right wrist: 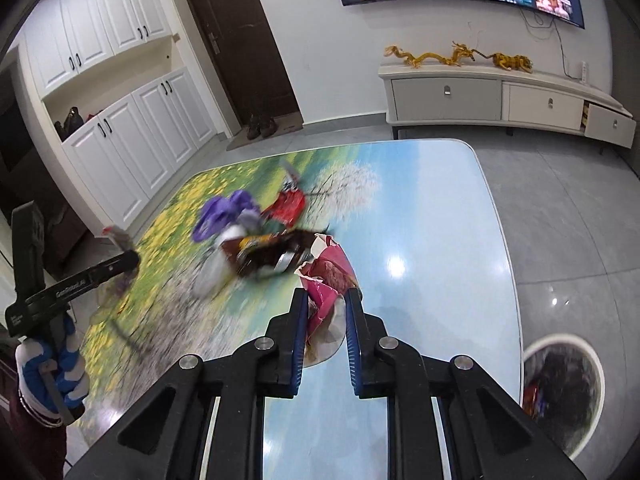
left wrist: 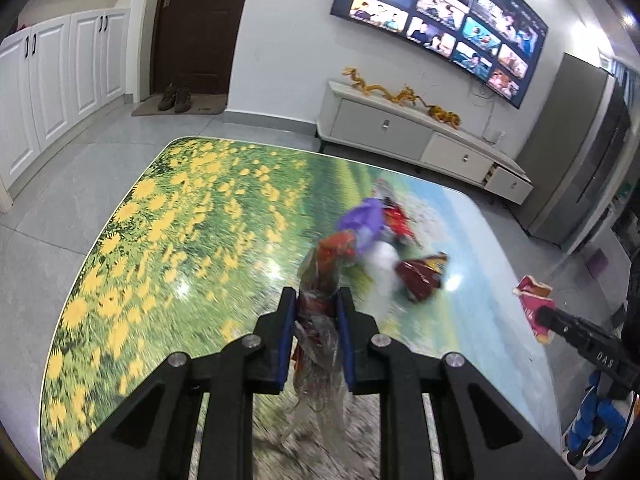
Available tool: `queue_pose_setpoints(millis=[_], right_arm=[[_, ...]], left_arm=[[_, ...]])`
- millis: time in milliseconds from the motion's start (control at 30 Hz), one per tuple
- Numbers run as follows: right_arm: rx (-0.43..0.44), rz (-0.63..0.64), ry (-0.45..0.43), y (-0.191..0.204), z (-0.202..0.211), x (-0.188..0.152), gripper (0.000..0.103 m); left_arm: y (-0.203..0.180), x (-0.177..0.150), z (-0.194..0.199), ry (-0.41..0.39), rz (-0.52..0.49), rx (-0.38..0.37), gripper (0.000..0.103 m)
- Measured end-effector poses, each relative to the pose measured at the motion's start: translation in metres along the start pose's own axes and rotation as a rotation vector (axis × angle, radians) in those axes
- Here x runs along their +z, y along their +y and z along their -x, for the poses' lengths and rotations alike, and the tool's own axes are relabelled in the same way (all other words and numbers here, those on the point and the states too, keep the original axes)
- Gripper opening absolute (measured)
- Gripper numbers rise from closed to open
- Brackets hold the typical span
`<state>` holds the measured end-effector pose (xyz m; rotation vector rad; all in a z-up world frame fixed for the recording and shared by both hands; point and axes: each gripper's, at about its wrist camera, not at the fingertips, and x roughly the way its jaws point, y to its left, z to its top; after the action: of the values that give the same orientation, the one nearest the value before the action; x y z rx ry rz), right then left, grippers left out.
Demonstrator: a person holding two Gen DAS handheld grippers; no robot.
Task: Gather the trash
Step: 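Carry both wrappers over the bin and open both tools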
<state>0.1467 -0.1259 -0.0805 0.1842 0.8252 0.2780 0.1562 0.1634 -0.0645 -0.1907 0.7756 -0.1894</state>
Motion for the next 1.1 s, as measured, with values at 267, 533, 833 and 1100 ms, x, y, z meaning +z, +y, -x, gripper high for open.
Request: queue_pose_setpoints(millis=[267, 533, 833, 1100], right_arm=[[0.026, -0.006, -0.036, 0.004, 0.043, -0.034, 0.018], [0.041, -0.012, -0.096, -0.01, 0.074, -0.047, 0.017], [-0.008, -0.109, -0.147, -0.068, 0.095, -0.061, 0.017], [-0.129, -0.217, -0.151, -0.142, 0.106, -0.073, 0.018]], left_arm=[[-0.045, -0.016, 0.035, -0.041, -0.052, -0.043, 0.019], [-0.086, -0.024, 0.046, -0.04, -0.077, -0.059, 0.019], [-0.163, -0.028, 0.027, 0.01, -0.193, -0.087, 0.019], [-0.249, -0.045, -0.02, 0.125, -0.303, -0.177, 0.019]])
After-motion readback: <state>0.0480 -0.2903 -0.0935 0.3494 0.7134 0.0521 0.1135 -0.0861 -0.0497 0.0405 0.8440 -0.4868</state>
